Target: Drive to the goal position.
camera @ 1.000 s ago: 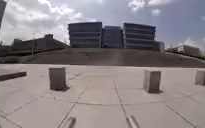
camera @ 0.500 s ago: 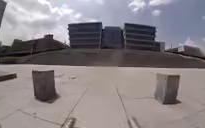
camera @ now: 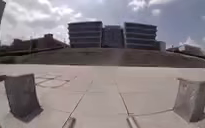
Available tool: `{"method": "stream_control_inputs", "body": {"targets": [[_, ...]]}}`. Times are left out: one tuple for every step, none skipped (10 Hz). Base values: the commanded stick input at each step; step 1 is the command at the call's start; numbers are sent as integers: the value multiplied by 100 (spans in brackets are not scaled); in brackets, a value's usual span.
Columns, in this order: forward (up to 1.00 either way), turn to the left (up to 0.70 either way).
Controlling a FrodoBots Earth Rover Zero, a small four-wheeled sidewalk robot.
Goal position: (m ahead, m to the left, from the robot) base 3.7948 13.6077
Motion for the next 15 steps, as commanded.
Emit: {"method": "stream_control_inputs", "body": {"targets": [[100, 0], [100, 0], [100, 0], [100, 0], [100, 0], [100, 0], [100, 0], [100, 0], [100, 0], [100, 0], [100, 0], [100, 0], [100, 0], [100, 0], [100, 0]]}}
